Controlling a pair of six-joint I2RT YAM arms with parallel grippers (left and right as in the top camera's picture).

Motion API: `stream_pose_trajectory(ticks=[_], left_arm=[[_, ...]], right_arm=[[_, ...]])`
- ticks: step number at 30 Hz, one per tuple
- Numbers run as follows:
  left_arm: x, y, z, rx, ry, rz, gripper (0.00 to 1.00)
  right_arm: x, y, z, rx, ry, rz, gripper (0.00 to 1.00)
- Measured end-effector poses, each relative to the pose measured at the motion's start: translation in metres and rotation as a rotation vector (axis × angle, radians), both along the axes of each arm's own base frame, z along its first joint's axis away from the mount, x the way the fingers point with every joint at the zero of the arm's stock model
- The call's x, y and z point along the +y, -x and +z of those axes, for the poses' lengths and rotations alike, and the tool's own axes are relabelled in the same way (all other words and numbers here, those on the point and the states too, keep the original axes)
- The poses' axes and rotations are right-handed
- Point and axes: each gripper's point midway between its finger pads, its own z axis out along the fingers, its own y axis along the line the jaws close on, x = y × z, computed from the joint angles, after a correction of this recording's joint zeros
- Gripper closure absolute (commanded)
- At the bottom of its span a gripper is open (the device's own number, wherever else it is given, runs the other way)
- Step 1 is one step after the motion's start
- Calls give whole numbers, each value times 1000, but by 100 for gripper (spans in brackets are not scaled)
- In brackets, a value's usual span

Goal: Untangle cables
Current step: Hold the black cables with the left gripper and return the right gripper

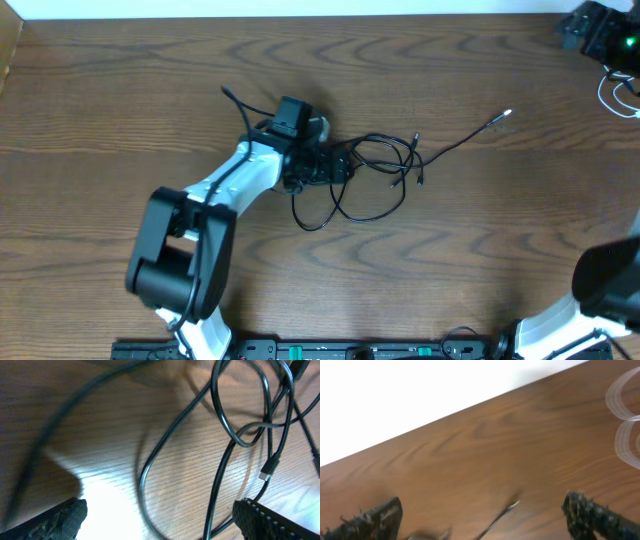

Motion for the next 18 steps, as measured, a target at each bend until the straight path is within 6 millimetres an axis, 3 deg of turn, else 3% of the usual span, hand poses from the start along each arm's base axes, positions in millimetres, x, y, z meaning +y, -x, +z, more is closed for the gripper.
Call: stream_pose_trajectory(ticks=[2, 4, 10, 12, 14, 15, 18], left_arm=[[7, -4, 17, -39, -3, 19, 2], [9, -9, 45, -113, 6, 26, 2], [10, -9, 129, -326, 72, 30, 2], [12, -6, 129, -338, 53, 2, 6], [16, 4, 115, -303, 8, -57, 25], [18, 11, 106, -278, -13, -95, 29], [21, 30, 87, -207, -44, -181, 31]], right_arm=[[35, 15, 6, 33, -49, 80, 1], [64, 26, -2, 93, -87, 147, 1], [116, 43, -24, 208, -55, 279, 4], [121, 49, -31, 245, -14, 283, 5], [123, 52, -34, 261, 8, 285, 11], [125, 53, -35, 267, 20, 290, 13], [123, 56, -38, 286, 36, 285, 13]])
